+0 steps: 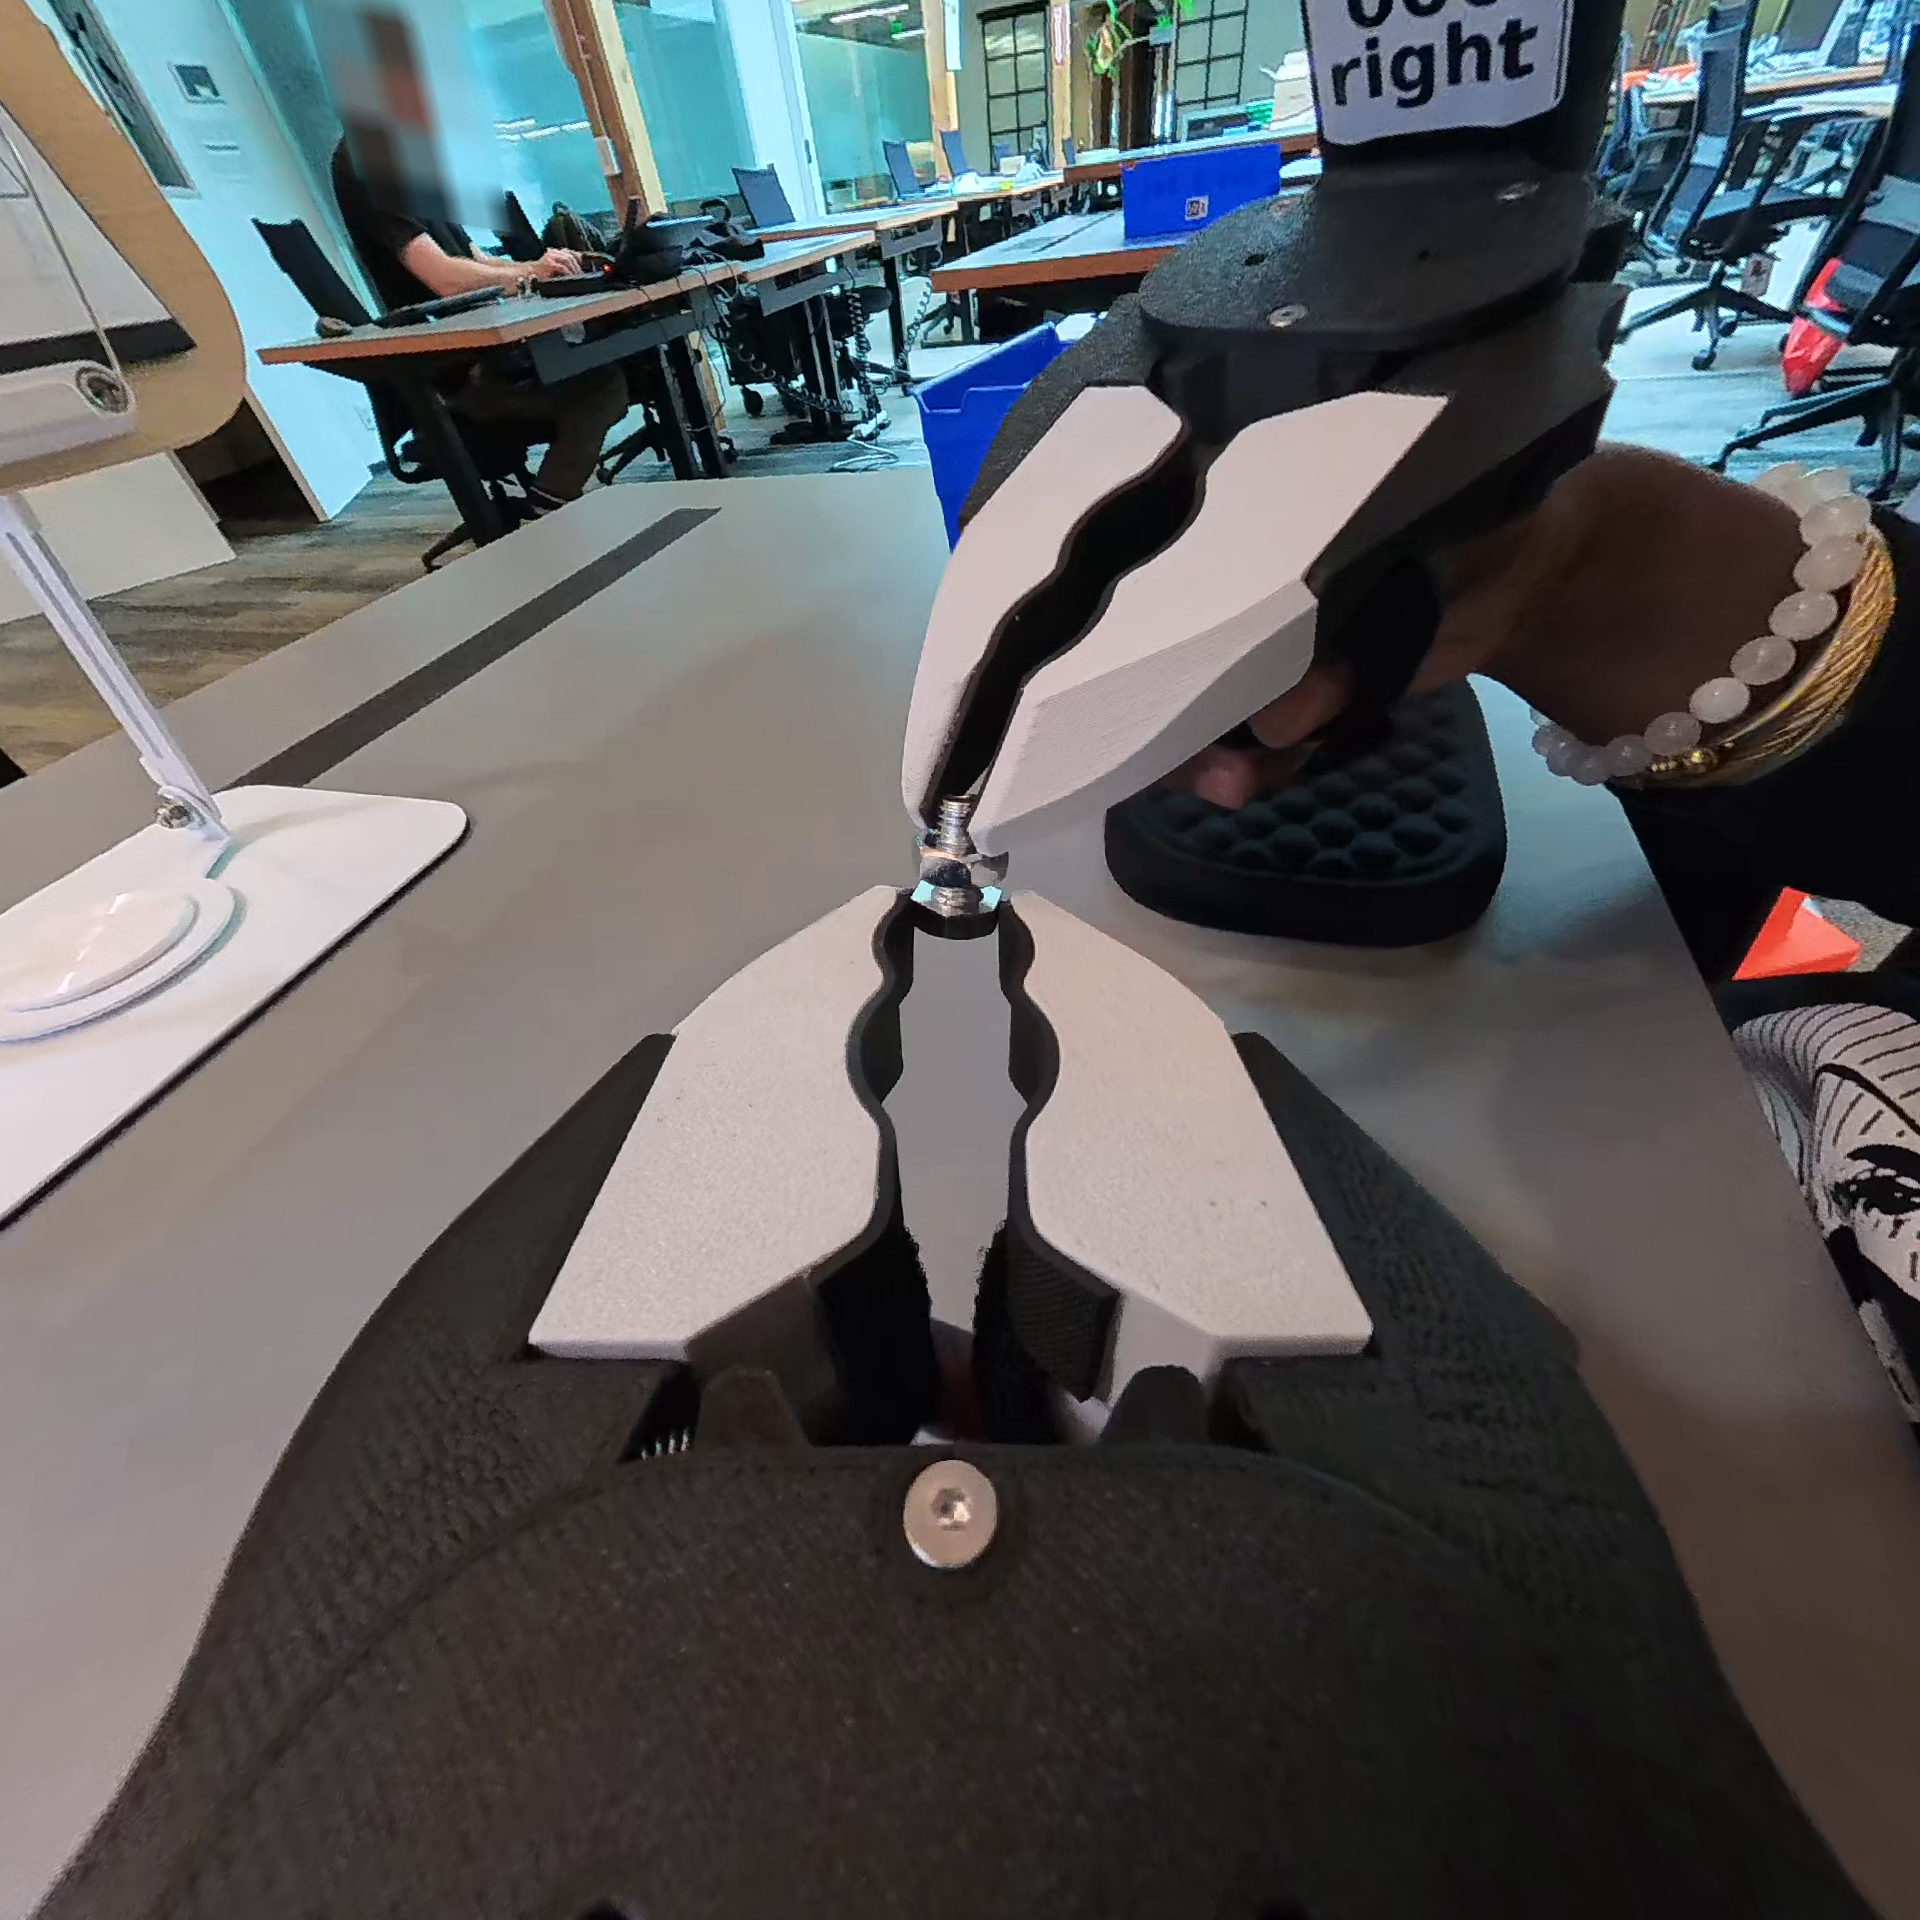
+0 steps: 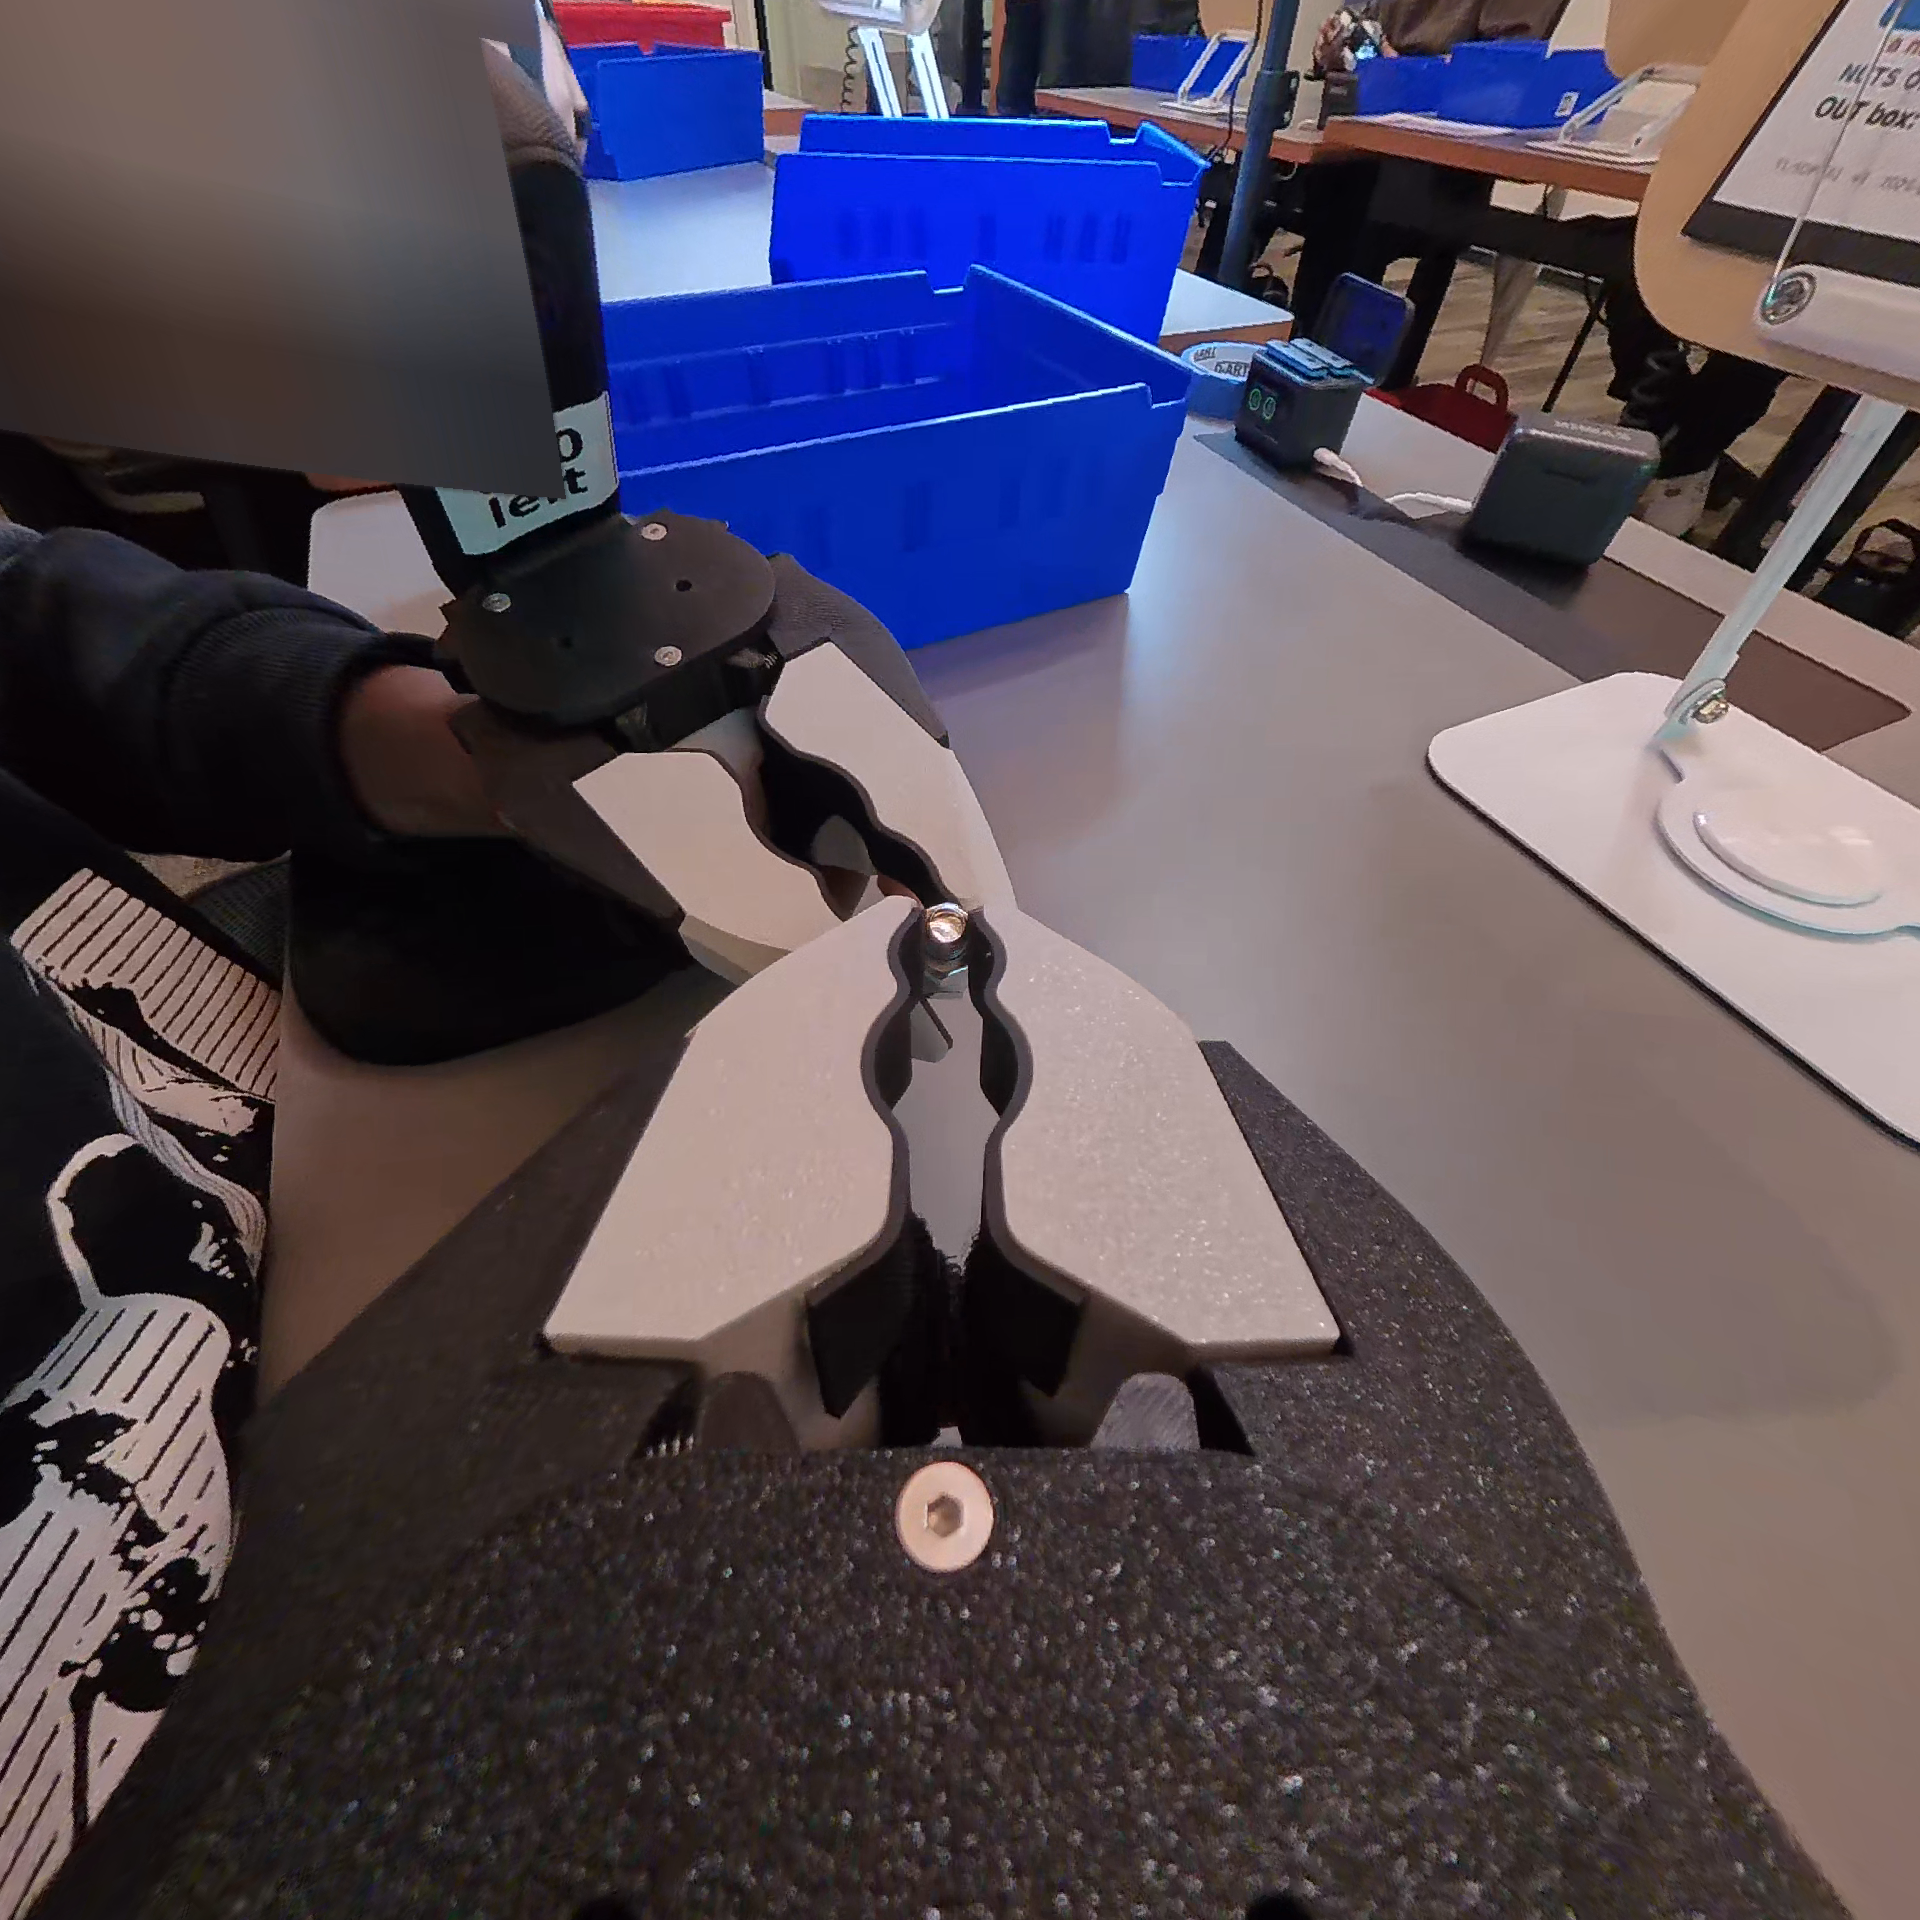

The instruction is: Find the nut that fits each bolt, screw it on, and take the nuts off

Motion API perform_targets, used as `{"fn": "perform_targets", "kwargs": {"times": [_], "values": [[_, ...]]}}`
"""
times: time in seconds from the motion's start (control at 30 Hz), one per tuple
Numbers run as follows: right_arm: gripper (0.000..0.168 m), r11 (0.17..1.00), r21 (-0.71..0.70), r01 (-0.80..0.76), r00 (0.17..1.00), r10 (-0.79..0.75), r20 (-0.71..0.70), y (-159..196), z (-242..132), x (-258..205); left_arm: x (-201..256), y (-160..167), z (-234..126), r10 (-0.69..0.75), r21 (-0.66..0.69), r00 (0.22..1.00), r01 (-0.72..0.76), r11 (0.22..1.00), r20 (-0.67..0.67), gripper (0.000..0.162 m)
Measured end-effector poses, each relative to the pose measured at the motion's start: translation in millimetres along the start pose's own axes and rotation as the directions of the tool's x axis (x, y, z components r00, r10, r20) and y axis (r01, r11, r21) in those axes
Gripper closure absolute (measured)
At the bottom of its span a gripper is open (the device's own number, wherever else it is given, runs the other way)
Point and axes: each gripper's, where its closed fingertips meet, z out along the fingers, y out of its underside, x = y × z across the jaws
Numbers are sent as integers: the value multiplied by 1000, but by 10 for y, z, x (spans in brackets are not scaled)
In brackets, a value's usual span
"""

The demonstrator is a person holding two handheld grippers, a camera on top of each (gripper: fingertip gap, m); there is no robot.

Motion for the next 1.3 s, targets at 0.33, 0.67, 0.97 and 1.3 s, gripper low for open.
{"fn": "perform_targets", "kwargs": {"times": [0.33, 0.67, 0.97, 1.3], "values": [[161, 998, 44, -39, 910, 54, -411, -250, -1248, 904, -152, -110, -22, -78, 79, 992, 71, 994, 100, 83], [161, 933, 55, -356, 374, 196, -906, 699, -3711, 2029, -153, -106, -23, -114, 67, 990, 108, 992, 87, 75], [160, 752, 5, -659, 301, 270, -915, 1943, -3792, 2191, -161, -2, 22, -109, 25, 990, 107, 994, 88, 77], [139, 733, 29, -680, 255, 273, -928, 1951, -3859, 2155, -187, -1, 8, -122, 23, 989, 120, 993, 88, 80]]}}
